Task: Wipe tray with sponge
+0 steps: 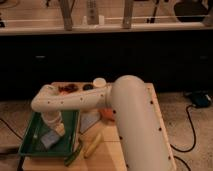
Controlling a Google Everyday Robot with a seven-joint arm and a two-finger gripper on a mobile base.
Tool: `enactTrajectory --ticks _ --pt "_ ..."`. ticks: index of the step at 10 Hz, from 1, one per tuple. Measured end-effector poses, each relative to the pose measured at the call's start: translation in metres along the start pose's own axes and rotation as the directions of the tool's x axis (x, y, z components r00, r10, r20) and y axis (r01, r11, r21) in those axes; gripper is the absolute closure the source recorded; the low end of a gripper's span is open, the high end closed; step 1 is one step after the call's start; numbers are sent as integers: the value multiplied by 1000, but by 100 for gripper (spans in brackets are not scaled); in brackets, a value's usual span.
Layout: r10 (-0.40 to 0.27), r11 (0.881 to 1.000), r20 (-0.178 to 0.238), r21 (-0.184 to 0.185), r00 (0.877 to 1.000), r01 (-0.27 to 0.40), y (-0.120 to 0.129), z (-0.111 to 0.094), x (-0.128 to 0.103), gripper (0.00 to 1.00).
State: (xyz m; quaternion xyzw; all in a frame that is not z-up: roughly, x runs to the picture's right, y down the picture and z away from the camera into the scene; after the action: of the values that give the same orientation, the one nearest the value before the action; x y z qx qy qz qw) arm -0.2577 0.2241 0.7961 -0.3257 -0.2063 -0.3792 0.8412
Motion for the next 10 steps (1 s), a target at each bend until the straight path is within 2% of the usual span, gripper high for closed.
enactTrajectory --ticks 2,5,7,10 --pt "55 998 4 16 998 -55 13 -3 26 97" --pt "79 997 5 26 997 -79 -3 -8 45 97" --pt "60 998 9 34 998 -61 -24 -13 44 97" --pt "-7 1000 12 25 1000 7 -50 -15 21 97"
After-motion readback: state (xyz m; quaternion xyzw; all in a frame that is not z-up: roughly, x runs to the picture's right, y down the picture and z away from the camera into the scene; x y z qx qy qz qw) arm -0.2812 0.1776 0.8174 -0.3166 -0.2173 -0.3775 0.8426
